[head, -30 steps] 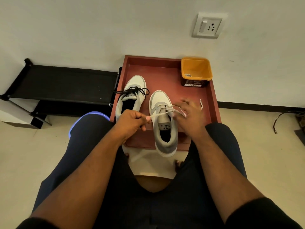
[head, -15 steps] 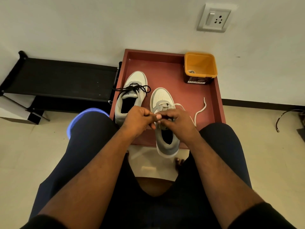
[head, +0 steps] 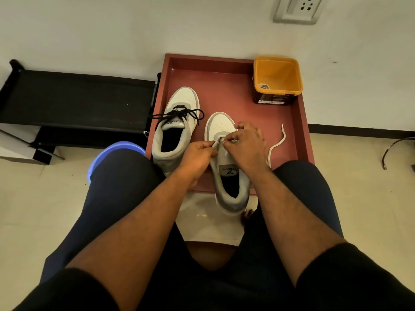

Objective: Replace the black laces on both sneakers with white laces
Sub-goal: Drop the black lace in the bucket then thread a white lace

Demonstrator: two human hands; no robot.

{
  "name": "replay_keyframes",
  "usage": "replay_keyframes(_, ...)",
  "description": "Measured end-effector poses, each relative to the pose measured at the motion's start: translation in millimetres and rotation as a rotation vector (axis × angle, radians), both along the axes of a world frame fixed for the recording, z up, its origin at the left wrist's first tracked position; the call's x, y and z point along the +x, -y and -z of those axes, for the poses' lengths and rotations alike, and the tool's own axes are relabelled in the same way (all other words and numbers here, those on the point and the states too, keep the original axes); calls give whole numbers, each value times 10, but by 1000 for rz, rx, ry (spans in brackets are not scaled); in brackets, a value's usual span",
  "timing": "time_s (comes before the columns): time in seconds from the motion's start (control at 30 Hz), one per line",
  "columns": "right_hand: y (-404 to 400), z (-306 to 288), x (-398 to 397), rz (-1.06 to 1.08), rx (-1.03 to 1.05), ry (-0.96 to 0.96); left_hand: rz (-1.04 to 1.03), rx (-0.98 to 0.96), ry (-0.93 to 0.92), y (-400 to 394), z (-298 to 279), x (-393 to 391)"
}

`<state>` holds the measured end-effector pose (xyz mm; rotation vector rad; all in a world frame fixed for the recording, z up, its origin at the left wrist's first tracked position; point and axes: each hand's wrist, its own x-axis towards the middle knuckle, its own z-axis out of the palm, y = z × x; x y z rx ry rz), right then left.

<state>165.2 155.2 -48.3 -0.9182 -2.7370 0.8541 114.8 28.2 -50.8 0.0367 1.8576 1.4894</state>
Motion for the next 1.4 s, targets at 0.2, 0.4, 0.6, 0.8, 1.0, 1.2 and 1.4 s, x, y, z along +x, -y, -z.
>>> replay_keyframes(0.2, 32, 21, 27, 62, -11, 8, -28, 95, 91, -28, 6, 1)
replay_keyframes(0.4, 59, 42, 45, 39, -45, 31, -70, 121, 110, -33, 24, 9)
replay_keyframes(0.6, 68, 66, 47, 135, -178, -15, -31, 96, 121, -20, 67, 3)
replay_keyframes(0.8, 40, 50, 36, 241, -363, -13, -64, 100, 89, -17, 89, 15)
replay_keyframes(1.0, 92, 8, 49, 195, -271, 80, -43, 112, 71, -8, 82, 30)
replay_keyframes(1.2, 118, 13, 63, 110, -149, 81, -37, 137, 41, -7, 87, 42)
replay_keyframes(1.4, 113, 21, 51, 110, -190, 58, -60, 137, 5, -28, 113, 38)
